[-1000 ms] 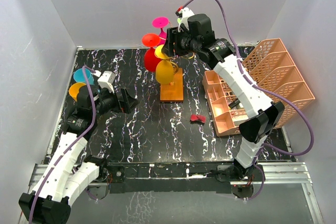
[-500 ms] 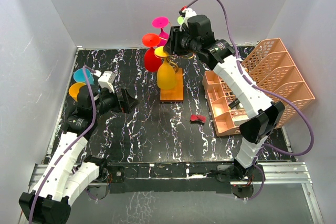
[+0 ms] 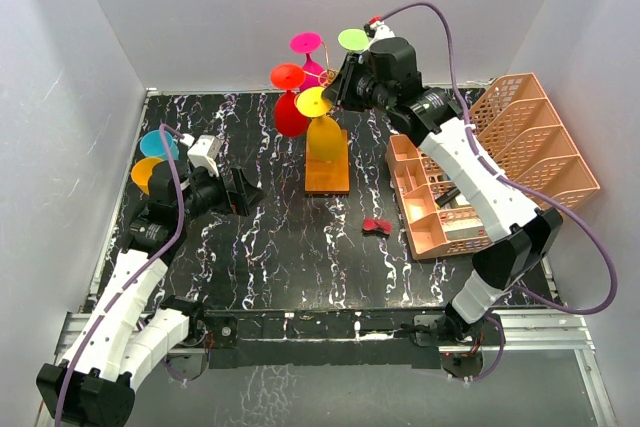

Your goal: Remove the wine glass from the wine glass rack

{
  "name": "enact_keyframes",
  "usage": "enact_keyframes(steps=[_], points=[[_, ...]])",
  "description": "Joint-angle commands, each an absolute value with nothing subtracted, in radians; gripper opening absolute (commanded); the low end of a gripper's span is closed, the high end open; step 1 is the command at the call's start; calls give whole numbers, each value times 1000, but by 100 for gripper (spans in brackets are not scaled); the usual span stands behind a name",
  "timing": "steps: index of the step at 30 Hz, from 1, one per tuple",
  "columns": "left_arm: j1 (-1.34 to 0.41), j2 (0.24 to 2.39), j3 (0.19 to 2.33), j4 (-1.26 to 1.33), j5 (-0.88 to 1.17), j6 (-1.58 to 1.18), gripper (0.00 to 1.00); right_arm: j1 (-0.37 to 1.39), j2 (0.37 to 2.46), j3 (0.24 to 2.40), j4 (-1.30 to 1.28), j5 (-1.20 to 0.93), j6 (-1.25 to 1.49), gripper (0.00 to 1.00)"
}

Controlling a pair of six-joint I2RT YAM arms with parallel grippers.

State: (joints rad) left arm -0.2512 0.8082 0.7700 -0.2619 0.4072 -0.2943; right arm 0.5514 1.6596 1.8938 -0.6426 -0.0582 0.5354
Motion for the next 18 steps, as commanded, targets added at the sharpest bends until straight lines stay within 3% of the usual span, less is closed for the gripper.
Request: enact_keyframes(steps=[1, 9, 18], points=[[-255, 802, 777, -252, 417, -278, 97, 549, 1589, 1832, -559, -42, 637, 18], [-255, 799, 777, -253, 418, -280, 97, 538, 1522, 1712, -437, -42, 888, 8], [-255, 797, 776, -252, 421, -282, 97, 503, 1469, 1618, -326, -88, 1162, 8]])
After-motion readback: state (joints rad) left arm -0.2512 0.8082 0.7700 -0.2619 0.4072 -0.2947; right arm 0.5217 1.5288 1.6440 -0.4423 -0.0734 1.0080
